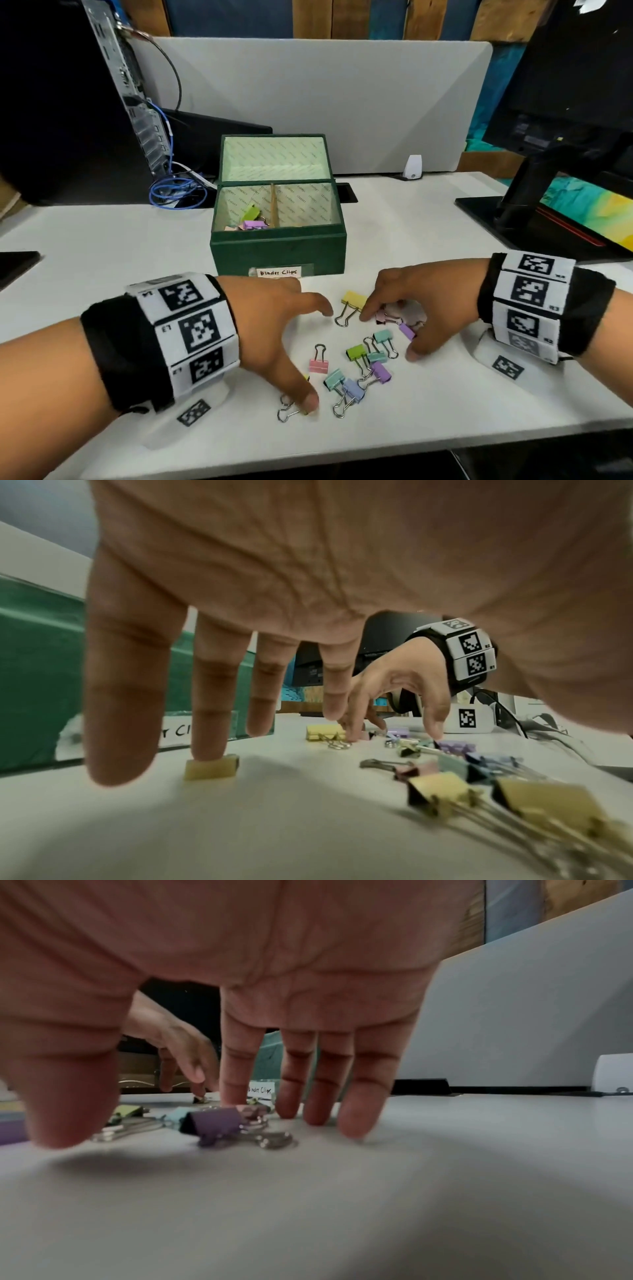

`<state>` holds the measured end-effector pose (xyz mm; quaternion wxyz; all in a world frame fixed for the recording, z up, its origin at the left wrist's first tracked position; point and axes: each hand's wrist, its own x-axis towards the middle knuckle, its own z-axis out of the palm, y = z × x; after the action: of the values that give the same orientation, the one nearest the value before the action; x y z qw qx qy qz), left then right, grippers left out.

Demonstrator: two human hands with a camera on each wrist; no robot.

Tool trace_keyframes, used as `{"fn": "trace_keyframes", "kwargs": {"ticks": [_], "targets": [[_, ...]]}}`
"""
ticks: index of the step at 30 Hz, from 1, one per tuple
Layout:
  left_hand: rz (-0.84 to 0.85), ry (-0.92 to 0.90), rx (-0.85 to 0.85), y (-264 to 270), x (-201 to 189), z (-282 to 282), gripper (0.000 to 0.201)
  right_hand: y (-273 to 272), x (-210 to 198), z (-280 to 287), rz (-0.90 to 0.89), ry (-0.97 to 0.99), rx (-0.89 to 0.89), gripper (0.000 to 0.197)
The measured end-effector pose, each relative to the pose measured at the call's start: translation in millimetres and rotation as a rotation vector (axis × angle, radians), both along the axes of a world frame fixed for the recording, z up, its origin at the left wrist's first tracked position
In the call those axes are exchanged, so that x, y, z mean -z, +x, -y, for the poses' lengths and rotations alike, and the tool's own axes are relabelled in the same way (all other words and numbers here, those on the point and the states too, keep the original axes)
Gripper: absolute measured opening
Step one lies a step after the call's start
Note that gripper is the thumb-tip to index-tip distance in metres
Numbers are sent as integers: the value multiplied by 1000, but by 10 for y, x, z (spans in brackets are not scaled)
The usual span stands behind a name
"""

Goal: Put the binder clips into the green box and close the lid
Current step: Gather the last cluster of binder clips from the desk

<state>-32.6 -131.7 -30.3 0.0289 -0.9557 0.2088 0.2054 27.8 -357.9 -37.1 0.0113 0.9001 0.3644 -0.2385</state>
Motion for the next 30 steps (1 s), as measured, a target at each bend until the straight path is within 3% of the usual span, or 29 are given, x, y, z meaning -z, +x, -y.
{"fn": "trace_keyframes", "kwargs": {"ticks": [6,14,17,20,23,30], "targets": [[4,24,47,-11,94,16,93,-62,15,70,-25,-44,47,72],[96,-50,5,112,188,-25,60,-137,86,-70,-41,114,9,46],[148,-43,-10,97,164,-48,74,-141,68,-120,-21,133,2,45],[112,1,-46,51,153,-35,87,-164,41,-150,-2,85,-17,66],[77,19,-31,29,164,28,84,-182,46,-186,43,26,-21,82],[97,-12,-16,65,199,192,67,-107,124,-354,89,50,-17,63]]}}
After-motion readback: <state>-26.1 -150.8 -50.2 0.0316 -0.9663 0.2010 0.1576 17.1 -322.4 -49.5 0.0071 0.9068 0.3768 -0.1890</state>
